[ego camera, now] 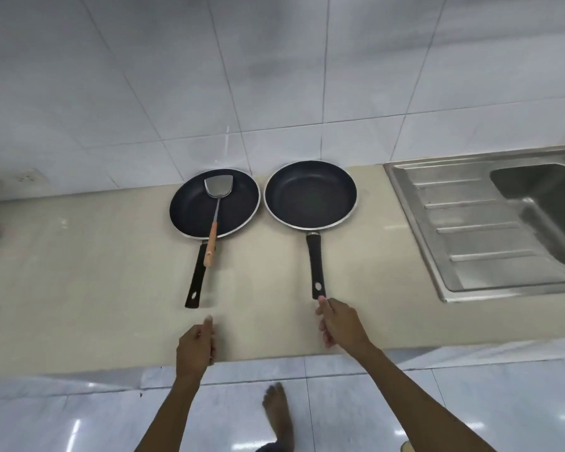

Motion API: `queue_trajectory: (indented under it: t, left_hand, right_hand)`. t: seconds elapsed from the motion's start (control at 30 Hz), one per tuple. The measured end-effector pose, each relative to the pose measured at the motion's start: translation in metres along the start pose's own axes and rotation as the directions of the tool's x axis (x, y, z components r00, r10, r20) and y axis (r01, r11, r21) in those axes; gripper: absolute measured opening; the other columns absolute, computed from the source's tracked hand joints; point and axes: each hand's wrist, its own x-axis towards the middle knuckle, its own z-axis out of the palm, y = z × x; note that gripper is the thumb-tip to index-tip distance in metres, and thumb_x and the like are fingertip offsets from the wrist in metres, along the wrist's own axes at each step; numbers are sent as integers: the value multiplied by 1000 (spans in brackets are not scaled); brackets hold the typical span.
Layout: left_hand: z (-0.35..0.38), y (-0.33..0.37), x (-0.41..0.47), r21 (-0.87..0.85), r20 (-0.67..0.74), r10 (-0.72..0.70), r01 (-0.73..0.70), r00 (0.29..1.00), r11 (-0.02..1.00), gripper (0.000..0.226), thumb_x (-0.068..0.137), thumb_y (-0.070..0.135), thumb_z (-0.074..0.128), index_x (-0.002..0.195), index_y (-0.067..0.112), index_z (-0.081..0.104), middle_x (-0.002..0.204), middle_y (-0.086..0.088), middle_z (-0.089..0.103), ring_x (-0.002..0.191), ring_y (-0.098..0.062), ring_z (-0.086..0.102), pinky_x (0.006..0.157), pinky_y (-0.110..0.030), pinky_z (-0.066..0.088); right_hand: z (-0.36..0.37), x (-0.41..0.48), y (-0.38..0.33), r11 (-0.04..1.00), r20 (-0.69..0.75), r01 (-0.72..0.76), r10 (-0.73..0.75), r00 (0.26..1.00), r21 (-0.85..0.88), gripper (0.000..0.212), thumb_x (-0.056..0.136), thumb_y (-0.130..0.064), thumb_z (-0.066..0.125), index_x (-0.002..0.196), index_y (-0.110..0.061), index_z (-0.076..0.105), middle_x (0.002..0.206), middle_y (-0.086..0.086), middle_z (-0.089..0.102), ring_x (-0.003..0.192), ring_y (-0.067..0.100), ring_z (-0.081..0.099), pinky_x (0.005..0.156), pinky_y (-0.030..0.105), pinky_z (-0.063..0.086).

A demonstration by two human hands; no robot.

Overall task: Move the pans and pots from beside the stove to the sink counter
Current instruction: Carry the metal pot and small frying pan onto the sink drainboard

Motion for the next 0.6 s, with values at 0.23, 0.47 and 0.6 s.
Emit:
queue_trajectory:
  t: [0.23, 0.47, 0.6]
  left_hand:
    - [125, 4, -155, 383, 298, 457, -543, 838, 747, 37, 97, 41, 62, 120, 13, 71, 118, -6, 75, 114, -26, 67, 97, -39, 51]
    - [297, 80, -285, 322, 683, 616, -919, 392, 229, 70, 99, 66, 32, 158, 28, 30, 168, 5, 24, 156, -17, 18, 125, -40, 18]
    - [387, 125, -347, 218, 797, 582, -976, 161, -28, 86, 90, 76, 2, 161, 30, 20, 171, 3, 9, 158, -20, 5, 128, -48, 9]
  right_hand:
    - [-102, -111, 76, 584, 97, 383, -460, 882, -716, 31, 103, -34, 48, 119, -14, 66, 109, 8, 74, 97, 30, 68, 81, 39, 54]
    - [-260, -200, 167, 413, -126, 154, -574, 809, -897, 48, 98, -40, 51, 134, -14, 65, 137, 11, 65, 125, 35, 62, 98, 49, 53]
    - [-349, -247, 205, 545, -399, -126, -418, 816, -829, 56, 100, -48, 43, 146, -17, 53, 152, 10, 51, 139, 38, 47, 108, 57, 44]
